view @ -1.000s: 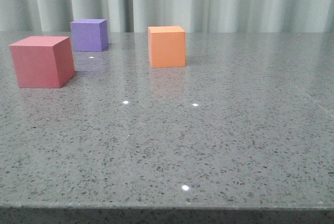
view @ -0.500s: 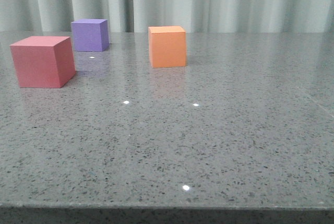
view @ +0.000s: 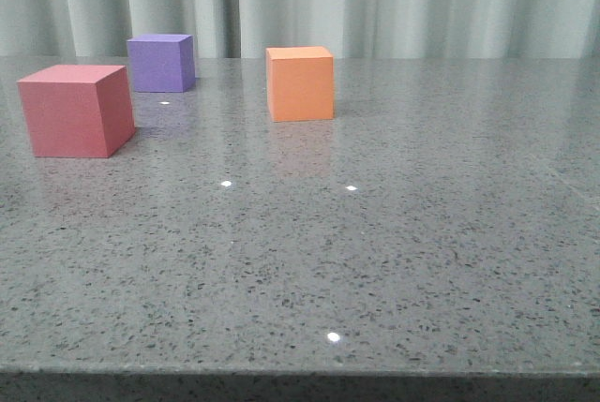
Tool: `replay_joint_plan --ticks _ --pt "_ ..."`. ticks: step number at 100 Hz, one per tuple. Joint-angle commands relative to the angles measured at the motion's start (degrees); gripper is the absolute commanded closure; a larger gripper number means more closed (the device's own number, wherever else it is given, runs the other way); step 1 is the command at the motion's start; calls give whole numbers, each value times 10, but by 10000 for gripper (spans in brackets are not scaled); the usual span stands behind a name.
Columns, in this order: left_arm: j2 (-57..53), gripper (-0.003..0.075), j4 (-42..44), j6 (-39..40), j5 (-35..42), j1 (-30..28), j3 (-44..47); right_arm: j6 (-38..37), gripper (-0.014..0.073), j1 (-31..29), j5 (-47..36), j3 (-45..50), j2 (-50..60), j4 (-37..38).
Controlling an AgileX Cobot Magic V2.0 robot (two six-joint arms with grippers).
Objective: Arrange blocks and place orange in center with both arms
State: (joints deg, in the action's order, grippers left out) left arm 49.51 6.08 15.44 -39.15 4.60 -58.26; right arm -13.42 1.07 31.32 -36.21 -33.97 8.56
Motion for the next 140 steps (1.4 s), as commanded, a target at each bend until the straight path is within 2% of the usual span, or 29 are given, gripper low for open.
replay_joint_plan --ticks 1,22,32,43,53,58,65,70,104,115,140 --pt "28 741 -2 5 25 -1 -27 4 663 -4 -43 -15 1 11" --pt "70 733 -3 5 22 -1 -27 4 663 -4 -43 -15 1 11" --pt "75 668 -3 5 18 -1 -27 4 663 -4 -43 -15 1 11" --pt "76 531 0 5 16 -1 -27 4 663 -4 -43 -15 1 11" --pt "76 339 6 5 10 -1 -27 4 663 -4 -43 -15 1 11" --pt "76 219 10 5 6 -1 -27 4 663 -4 -43 -15 1 11" --pt "76 102 10 5 2 -1 -27 4 663 -4 -43 -15 1 11" --pt "76 52 10 5 -2 -1 -27 4 663 -4 -43 -15 1 11" --pt "76 42 9 5 -9 -1 -27 4 663 -4 -43 -15 1 11" --pt "76 42 -16 5 -4 3 -27 4 663 -4 -43 -15 1 11" --pt "99 42 -45 5 -4 75 -73 4 663 -4 -43 -15 1 11"
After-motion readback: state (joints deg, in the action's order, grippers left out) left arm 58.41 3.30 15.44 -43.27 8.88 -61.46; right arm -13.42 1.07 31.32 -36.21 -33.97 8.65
